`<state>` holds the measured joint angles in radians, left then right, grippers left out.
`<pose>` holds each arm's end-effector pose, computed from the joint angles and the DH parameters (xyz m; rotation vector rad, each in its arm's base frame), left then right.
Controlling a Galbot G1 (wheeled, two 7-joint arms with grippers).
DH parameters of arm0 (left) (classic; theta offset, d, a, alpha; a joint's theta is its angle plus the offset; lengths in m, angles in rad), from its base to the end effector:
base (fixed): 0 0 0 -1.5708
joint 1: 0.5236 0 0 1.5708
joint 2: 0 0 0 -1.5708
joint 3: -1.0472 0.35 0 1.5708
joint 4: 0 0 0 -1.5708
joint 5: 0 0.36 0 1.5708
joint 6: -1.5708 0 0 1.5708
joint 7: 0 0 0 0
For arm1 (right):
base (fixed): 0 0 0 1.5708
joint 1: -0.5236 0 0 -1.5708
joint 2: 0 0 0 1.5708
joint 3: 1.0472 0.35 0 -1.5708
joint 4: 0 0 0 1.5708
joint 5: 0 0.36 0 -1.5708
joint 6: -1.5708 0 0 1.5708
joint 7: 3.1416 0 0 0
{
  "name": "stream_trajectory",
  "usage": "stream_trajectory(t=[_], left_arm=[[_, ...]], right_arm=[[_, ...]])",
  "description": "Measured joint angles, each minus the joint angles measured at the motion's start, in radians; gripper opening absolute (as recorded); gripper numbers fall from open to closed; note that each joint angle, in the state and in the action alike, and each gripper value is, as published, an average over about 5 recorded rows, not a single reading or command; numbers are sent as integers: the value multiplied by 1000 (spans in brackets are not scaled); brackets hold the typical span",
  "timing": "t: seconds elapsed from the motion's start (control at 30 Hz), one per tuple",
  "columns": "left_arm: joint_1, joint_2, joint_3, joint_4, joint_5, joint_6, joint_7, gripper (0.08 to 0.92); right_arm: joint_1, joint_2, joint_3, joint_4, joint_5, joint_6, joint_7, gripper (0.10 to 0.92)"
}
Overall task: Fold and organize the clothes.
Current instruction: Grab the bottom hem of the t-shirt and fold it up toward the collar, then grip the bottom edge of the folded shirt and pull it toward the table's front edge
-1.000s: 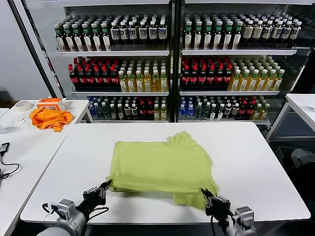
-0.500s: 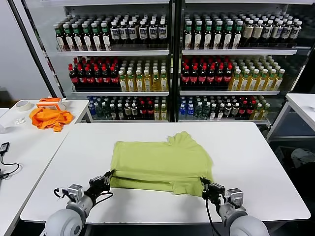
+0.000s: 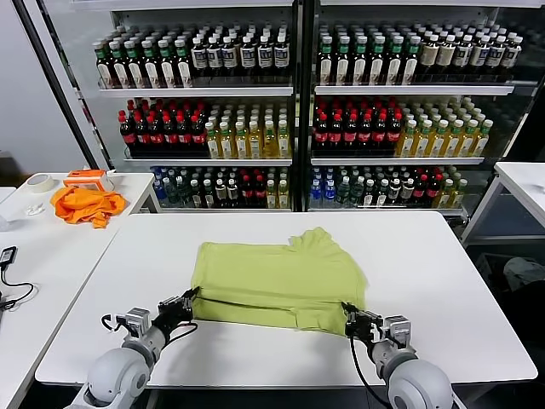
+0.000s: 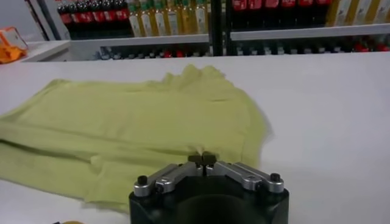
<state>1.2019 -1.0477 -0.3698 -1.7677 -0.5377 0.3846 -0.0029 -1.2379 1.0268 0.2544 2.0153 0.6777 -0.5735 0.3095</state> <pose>0.3032 0.0928 -0.3197 -0.3182 -2.6789 0.0031 0.2675 -0.0271 -0.2673 0.2688 -2.5875 -0.0192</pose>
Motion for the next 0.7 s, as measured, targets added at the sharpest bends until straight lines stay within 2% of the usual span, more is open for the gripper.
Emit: stream_trajectory(t=[0.4, 0.6, 0.7], left_arm=[[-34, 5, -17, 63, 22, -7, -9, 458], [-14, 20, -38, 33, -7, -11, -17, 631], [7, 25, -41, -1, -25, -5, -19, 718]], right_arm=[[-27, -38, 44, 30, 1, 1, -18, 611], [-96, -66, 70, 73, -11, 21, -27, 768], [-132, -70, 75, 81, -28, 28, -32, 813]])
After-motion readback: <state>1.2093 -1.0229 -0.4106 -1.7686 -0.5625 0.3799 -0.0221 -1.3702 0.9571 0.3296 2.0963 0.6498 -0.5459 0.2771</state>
